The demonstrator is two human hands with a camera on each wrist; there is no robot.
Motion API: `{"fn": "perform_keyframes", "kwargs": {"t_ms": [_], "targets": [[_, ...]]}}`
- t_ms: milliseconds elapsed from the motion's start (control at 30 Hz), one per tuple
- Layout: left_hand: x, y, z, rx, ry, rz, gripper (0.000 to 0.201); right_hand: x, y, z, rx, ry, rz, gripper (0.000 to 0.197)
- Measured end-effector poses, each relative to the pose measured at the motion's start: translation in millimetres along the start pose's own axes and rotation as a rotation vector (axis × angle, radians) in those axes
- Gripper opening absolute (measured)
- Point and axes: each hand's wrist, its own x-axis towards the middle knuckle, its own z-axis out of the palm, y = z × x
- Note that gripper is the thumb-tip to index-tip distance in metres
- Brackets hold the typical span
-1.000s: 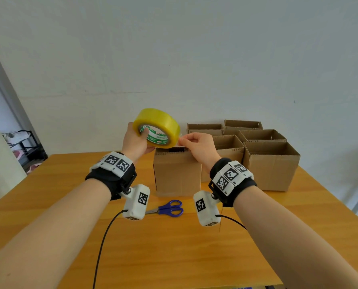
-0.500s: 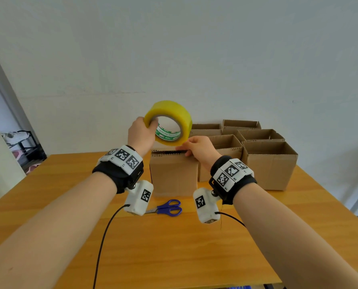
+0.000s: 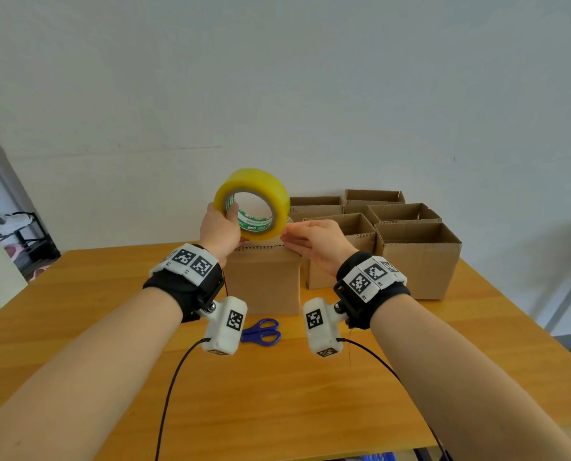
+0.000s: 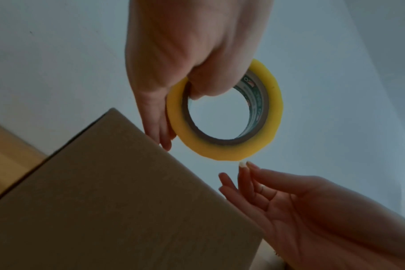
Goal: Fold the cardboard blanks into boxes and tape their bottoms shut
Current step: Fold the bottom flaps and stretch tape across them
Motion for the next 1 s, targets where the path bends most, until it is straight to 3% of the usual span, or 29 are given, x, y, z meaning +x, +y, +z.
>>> {"fn": "perform_keyframes", "kwargs": {"t_ms": [167, 433, 633, 767, 900, 1000], "targets": [[-8.3, 8.9, -4.9, -0.033, 0.034, -0.012, 0.034, -1.8, -5.1, 2.0, 0.144, 0.033, 0.079, 0.019], [-8.8, 10.0, -7.5, -0.018, 0.031, -0.007, 0.033, -10.3, -27.5, -11.4, 0.054, 0.082, 0.109, 0.02], [-3.4, 2.3, -10.5, -0.022, 0.02, -0.001, 0.024, -11.0, -17.3, -6.2, -0.003, 0.19, 0.156, 0.029], [-3.6, -1.4, -11.2, 0.028, 0.024, 0.015, 0.034, -15.1, -5.2, -5.8, -0.032, 0.231, 0.195, 0.012], [-6.7, 1.1, -10.4, 0.048, 0.03, 0.027, 0.031, -13.1, 2.0, -8.8, -0.017, 0.249, 0.181, 0.029], [-7.8, 1.6, -9.4, 0.016, 0.026, 0.012, 0.032, -6.1, 8.6, -4.0, -0.046, 0.294, 0.163, 0.017]]}}
